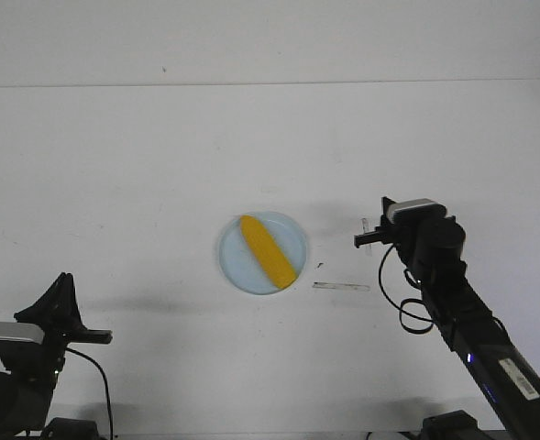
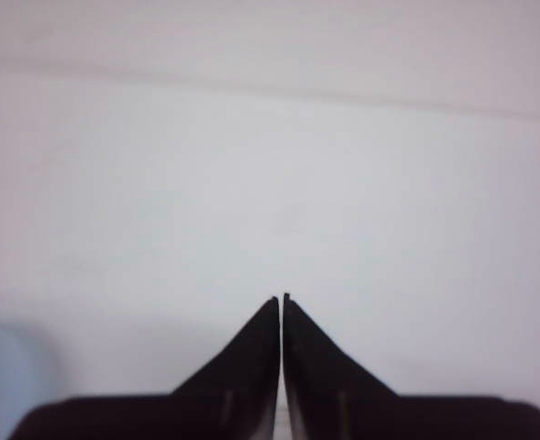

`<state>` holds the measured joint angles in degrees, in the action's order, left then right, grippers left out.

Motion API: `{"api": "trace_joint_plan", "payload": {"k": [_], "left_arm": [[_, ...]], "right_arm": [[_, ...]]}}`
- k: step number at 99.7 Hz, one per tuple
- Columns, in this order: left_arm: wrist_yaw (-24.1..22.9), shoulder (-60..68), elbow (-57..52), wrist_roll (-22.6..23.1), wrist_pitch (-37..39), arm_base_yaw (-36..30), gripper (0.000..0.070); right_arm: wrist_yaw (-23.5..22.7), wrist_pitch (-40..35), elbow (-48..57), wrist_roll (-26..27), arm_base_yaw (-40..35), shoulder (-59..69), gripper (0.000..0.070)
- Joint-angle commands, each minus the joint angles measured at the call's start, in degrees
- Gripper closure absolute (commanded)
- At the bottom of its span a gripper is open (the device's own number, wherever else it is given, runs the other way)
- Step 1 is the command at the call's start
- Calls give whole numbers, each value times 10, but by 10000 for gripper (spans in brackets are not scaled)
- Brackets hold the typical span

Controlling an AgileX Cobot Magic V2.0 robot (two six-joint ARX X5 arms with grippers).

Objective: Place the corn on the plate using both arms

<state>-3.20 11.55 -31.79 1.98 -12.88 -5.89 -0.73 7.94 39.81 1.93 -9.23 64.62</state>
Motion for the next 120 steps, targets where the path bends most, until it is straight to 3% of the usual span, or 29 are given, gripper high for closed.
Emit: {"api": "trace_joint_plan", "payload": {"k": [1, 22, 49, 79, 120], "left_arm": [[-2, -1, -4, 0, 9, -1, 699], [-2, -1, -4, -1, 9, -1, 699], [-2, -1, -4, -1, 9, -1, 699], [-2, -1, -4, -1, 9, -1, 699], [-2, -1, -4, -1, 9, -1, 699]], "right_arm": [[2, 25, -26, -1, 16, -23, 699], [1, 25, -106, -1, 66, -124, 699], [1, 12, -186, -1, 74, -290, 699], [1, -110, -189, -1, 74, -443, 699], [2, -106, -189, -1, 74, -519, 698]]}}
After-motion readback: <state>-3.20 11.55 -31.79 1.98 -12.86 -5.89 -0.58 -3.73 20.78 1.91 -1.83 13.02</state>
